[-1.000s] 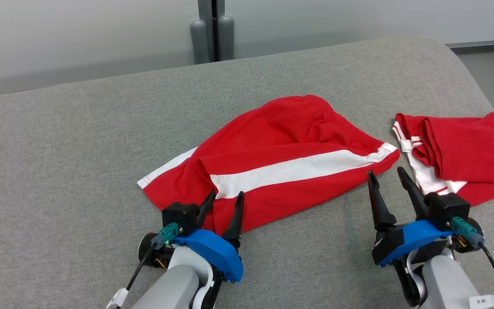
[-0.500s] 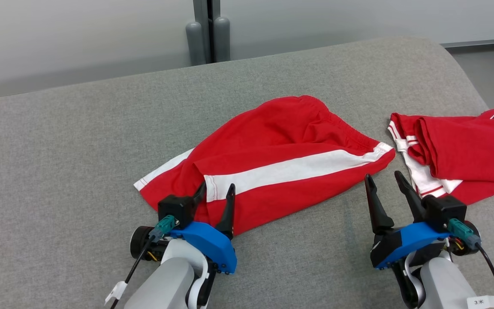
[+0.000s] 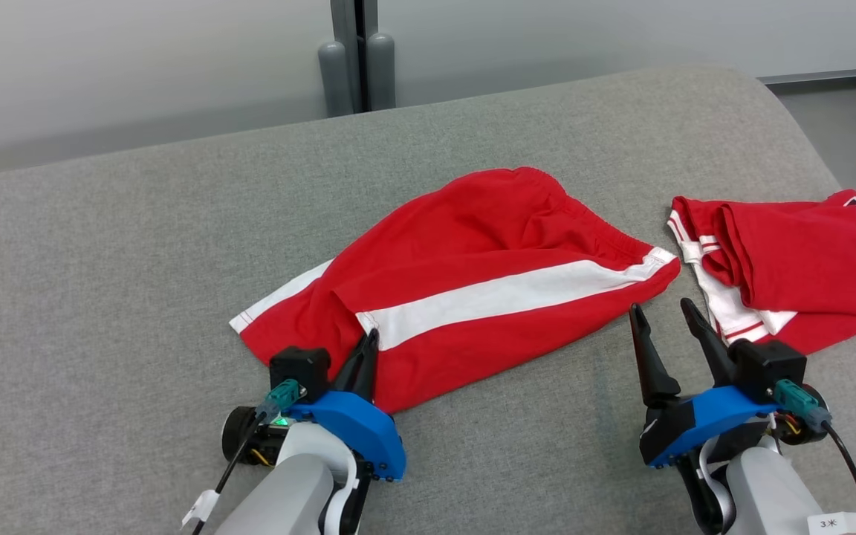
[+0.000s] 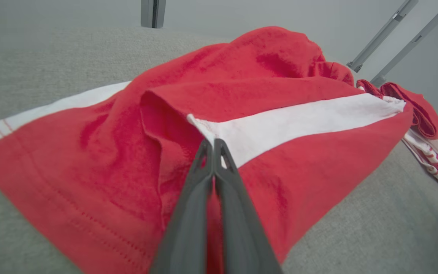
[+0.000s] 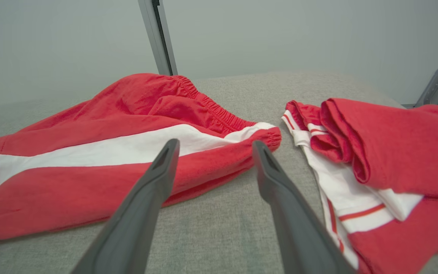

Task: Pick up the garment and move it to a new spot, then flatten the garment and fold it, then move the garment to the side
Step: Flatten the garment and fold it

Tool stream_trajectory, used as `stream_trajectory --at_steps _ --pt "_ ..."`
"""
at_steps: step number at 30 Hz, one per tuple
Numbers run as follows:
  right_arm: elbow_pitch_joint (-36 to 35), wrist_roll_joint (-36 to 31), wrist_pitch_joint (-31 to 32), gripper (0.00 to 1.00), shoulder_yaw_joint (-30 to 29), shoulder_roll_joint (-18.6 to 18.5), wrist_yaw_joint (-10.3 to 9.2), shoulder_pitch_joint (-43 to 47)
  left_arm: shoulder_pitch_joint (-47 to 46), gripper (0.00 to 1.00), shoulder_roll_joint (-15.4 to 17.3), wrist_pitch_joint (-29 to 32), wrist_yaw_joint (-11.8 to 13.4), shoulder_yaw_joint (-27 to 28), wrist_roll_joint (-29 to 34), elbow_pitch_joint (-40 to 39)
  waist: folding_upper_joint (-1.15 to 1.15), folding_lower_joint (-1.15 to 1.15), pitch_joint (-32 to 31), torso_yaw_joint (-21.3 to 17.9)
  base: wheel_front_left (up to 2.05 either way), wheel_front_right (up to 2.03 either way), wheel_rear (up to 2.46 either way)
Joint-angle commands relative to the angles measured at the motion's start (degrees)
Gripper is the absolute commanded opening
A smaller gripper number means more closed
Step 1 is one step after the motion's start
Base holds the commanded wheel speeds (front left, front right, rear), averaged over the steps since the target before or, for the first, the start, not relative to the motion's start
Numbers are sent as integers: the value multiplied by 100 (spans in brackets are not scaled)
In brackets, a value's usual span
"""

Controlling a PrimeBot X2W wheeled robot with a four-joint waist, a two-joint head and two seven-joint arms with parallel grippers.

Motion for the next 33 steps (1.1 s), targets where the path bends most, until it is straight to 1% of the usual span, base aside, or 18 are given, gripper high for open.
stream_trajectory --at_steps 1,5,9,11,15,18,20,21,23,24,30,31,32,33 --pt "-5 9 -16 100 2 -14 1 49 -57 0 -2 -13 14 93 6 16 0 0 -57 -8 0 0 0" --pt "53 16 -16 100 -149 -14 1 254 296 0 -2 -13 -33 289 60 -33 0 0 -336 63 0 0 0" --pt "124 -42 -17 100 -382 -14 1 548 800 0 -1 -14 -92 503 114 -158 0 0 -756 230 0 0 0" --pt "146 -54 -16 100 -487 -14 2 702 1059 0 -3 -13 -102 573 256 -183 0 0 -923 318 0 0 0" --pt "137 -77 -16 100 -642 -11 1 919 1427 0 1 -14 -219 788 510 -208 0 0 -1107 497 0 0 0" --pt "145 -26 -16 100 -675 -14 1 1051 1598 0 9 -14 -261 1023 662 -173 0 0 -1186 585 0 0 0" --pt "147 5 -16 100 -652 -14 1 1099 1681 0 38 -14 -248 1196 761 -180 0 0 -1223 615 0 0 0" --pt "147 5 -16 100 -652 -14 1 1099 1681 0 38 -14 -248 1196 761 -180 0 0 -1223 615 0 0 0" --pt "141 23 -16 100 -622 -14 1 1129 1768 0 124 -14 -225 1415 863 -233 0 0 -1244 622 0 0 0" --pt "108 62 -16 100 -544 -13 1 1142 1832 0 178 -14 -174 1602 966 -286 0 0 -1254 620 0 0 0" --pt "-152 113 -16 100 -245 -13 2 1094 1826 0 357 -14 47 2134 1361 -421 0 0 -1222 583 0 0 0" --pt "-193 117 -16 100 -165 -13 1 1080 1825 19 352 -14 65 2204 1420 -449 0 0 -1214 580 0 0 0" --pt "-226 162 -16 100 -100 -13 1 1075 1844 55 337 -14 67 2265 1475 -459 0 0 -1208 577 0 0 0" --pt "-285 193 -16 100 -34 -14 1 1065 1865 100 318 -14 61 2326 1514 -471 0 0 -1205 574 0 0 0"
